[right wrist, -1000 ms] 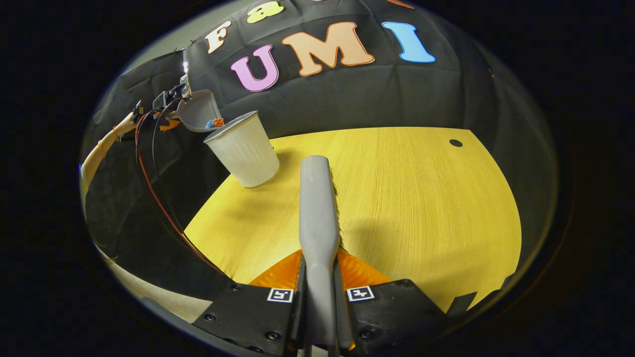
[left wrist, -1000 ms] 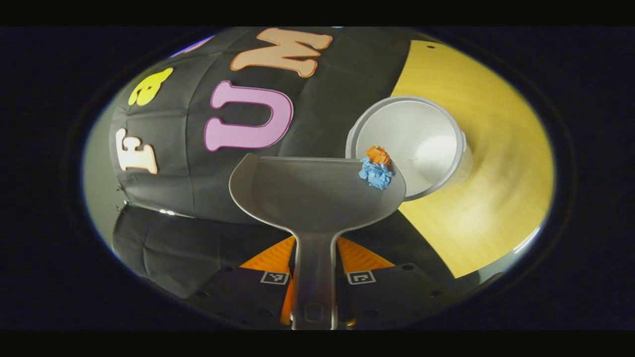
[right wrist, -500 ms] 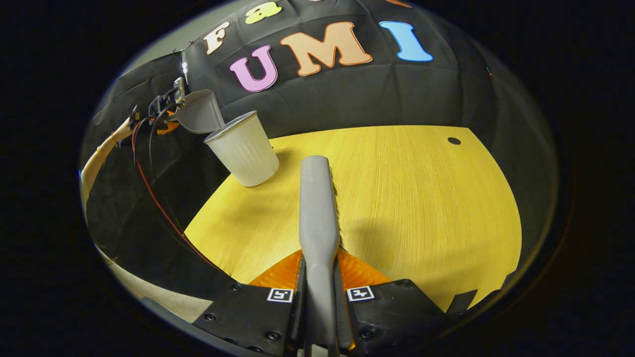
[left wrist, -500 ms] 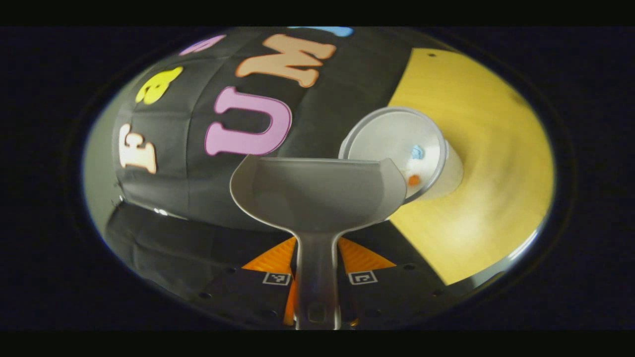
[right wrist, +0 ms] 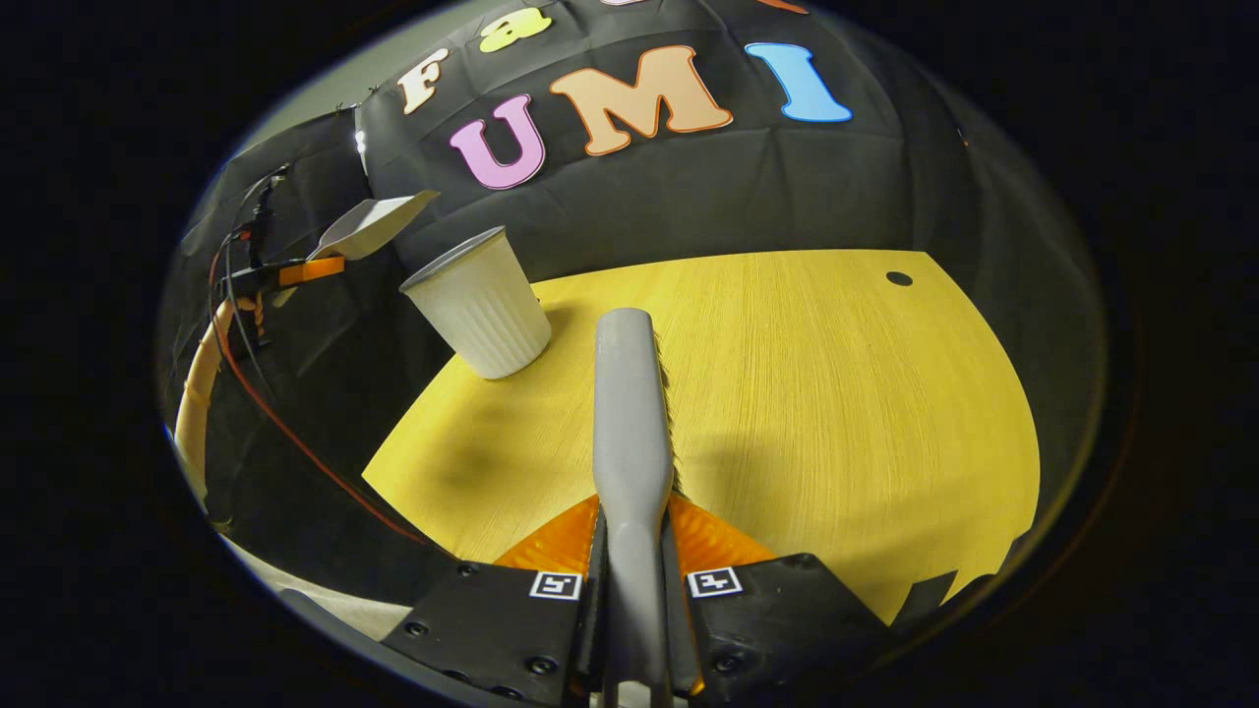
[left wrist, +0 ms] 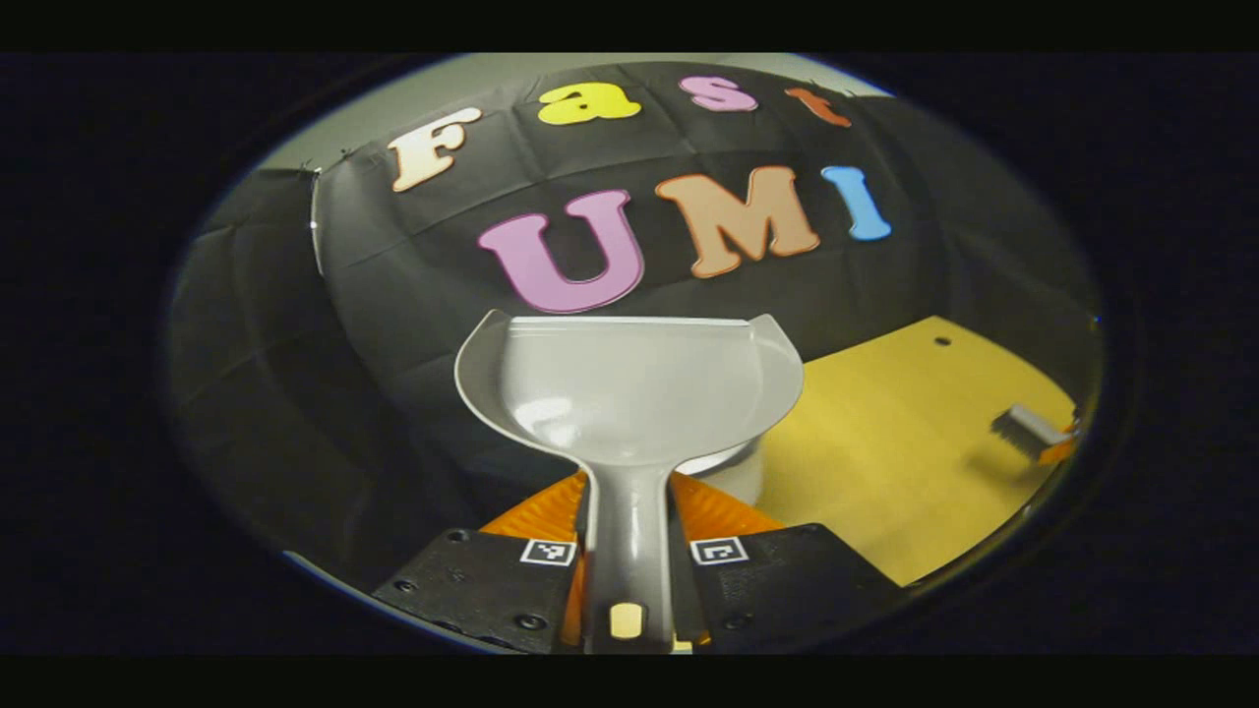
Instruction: Pick up the small broom and dustpan from the desktop, sweep the trash into the dustpan with the broom, and then empty the trash into the garbage bin.
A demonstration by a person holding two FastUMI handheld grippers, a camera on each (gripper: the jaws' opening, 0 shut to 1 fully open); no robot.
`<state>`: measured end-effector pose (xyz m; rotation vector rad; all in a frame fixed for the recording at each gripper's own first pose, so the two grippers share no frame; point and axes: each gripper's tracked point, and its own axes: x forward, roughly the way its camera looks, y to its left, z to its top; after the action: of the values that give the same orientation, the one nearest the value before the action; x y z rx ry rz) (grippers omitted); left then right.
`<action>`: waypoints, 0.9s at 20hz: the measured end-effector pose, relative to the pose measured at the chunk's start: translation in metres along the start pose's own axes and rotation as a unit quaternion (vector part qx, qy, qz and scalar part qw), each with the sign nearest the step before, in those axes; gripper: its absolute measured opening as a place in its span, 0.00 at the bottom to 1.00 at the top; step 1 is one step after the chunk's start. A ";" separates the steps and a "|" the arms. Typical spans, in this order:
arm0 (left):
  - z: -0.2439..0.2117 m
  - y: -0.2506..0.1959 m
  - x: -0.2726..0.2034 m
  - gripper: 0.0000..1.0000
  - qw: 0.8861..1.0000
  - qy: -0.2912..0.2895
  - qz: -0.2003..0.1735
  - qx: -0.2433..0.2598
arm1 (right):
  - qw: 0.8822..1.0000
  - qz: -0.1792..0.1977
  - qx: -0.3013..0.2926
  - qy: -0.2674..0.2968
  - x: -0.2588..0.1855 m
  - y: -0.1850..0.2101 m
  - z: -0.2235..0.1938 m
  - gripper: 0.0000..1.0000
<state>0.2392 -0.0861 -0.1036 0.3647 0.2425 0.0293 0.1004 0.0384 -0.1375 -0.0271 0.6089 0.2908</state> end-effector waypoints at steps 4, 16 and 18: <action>-0.006 -0.109 -0.007 0.28 0.992 -0.008 -0.107 -0.070 | 1.000 -0.005 0.005 -0.004 0.000 0.002 0.001 0.24; -0.147 -0.266 0.019 0.29 0.982 0.105 -0.129 -0.087 | 0.996 -0.084 0.029 -0.018 -0.001 -0.043 -0.023 0.24; -0.181 -0.279 0.023 0.29 0.979 0.137 -0.125 -0.089 | 0.995 -0.092 0.037 -0.012 0.015 -0.044 -0.031 0.24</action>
<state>0.2134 -0.2813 -0.3724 0.1478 0.5540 -0.1468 0.1068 -0.0036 -0.1742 -0.0075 0.5877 0.0903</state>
